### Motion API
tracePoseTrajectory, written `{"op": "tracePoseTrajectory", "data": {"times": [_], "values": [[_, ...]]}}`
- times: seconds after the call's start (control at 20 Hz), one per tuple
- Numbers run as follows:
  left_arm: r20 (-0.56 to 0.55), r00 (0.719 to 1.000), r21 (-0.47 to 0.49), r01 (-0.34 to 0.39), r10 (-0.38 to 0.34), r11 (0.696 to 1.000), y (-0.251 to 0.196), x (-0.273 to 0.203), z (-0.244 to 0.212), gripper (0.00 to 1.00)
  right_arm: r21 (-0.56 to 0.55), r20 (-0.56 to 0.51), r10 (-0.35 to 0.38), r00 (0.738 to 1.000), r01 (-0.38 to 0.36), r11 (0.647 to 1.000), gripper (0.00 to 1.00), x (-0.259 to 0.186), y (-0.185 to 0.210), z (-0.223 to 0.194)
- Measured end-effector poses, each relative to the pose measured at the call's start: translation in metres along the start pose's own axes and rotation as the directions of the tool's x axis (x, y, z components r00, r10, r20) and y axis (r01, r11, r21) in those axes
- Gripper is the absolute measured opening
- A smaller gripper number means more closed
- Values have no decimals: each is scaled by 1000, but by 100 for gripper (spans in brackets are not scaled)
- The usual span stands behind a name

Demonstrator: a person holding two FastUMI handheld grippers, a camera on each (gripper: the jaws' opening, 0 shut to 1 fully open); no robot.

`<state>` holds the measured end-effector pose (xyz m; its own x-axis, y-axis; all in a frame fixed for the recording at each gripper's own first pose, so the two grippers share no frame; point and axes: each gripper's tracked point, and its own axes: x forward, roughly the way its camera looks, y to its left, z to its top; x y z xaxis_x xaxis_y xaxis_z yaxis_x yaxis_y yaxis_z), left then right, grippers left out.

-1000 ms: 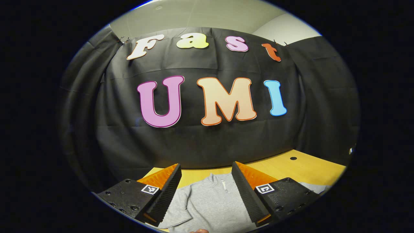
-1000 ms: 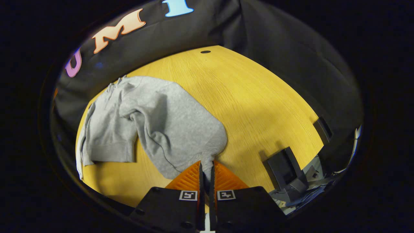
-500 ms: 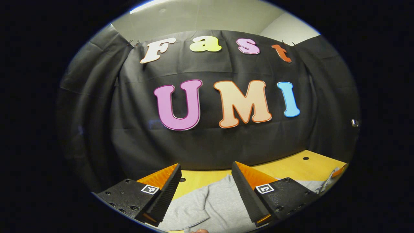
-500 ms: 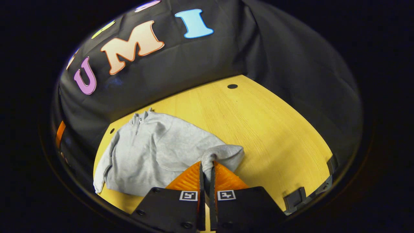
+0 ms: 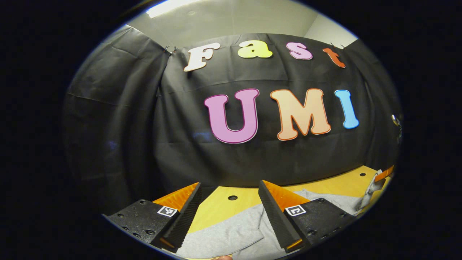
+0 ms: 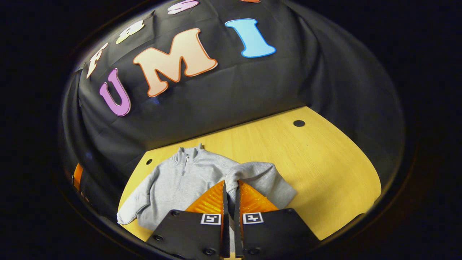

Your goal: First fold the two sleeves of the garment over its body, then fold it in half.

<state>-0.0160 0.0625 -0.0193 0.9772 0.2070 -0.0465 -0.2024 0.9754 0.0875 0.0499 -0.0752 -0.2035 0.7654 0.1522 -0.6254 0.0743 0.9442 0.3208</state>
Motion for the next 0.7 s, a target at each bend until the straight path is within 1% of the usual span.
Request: {"op": "tracePoseTrajectory", "data": {"times": [0.3,0.5,0.7], "values": [[-9,996,8,-89,89,996,44,-12,-5,92,14,-9,97,995,-97,995,7,24,59,6],[-13,990,15,-142,142,990,70,-21,-7,92,-25,-16,164,986,-165,986,7,37,105,4],[-24,982,16,-188,189,982,92,-33,-13,92,-62,-40,236,971,-238,969,7,49,157,-1]]}}
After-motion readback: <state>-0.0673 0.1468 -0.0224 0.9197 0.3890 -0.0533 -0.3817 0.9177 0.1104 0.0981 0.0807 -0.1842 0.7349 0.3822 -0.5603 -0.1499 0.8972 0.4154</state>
